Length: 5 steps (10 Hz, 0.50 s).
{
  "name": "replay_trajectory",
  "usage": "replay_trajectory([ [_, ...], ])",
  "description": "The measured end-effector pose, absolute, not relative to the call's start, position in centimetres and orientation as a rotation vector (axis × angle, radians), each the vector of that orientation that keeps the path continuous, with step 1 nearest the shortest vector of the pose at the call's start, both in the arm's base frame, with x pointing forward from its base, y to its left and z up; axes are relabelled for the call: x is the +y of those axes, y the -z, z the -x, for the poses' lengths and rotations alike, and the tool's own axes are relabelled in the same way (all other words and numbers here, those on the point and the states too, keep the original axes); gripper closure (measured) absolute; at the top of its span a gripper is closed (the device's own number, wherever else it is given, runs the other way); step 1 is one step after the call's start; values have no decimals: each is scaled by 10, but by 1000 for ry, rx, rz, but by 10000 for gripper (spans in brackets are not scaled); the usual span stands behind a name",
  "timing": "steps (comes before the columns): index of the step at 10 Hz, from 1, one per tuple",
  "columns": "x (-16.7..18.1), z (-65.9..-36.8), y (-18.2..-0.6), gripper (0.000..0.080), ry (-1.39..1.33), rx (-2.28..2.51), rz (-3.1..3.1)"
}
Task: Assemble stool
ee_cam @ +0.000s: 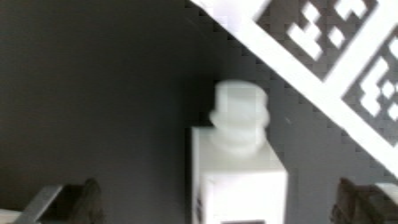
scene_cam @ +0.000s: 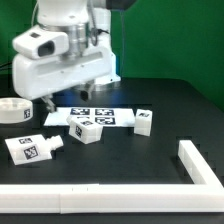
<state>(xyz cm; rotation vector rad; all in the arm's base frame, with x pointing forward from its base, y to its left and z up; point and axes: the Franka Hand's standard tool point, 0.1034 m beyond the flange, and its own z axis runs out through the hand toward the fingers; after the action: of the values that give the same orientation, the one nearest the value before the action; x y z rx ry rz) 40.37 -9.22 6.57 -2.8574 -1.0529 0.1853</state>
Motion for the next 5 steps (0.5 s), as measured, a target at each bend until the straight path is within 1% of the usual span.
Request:
replay_trajectory([
  [1,-115,-394,-70,151,-168,-1157,2814],
  [2,-130,-389,-74,151,-154,-1192,2802],
  [4,-120,-391,-71,151,-166,-1152,2816],
  [5,-122,-390,-71,151,-166,-1147,2818],
])
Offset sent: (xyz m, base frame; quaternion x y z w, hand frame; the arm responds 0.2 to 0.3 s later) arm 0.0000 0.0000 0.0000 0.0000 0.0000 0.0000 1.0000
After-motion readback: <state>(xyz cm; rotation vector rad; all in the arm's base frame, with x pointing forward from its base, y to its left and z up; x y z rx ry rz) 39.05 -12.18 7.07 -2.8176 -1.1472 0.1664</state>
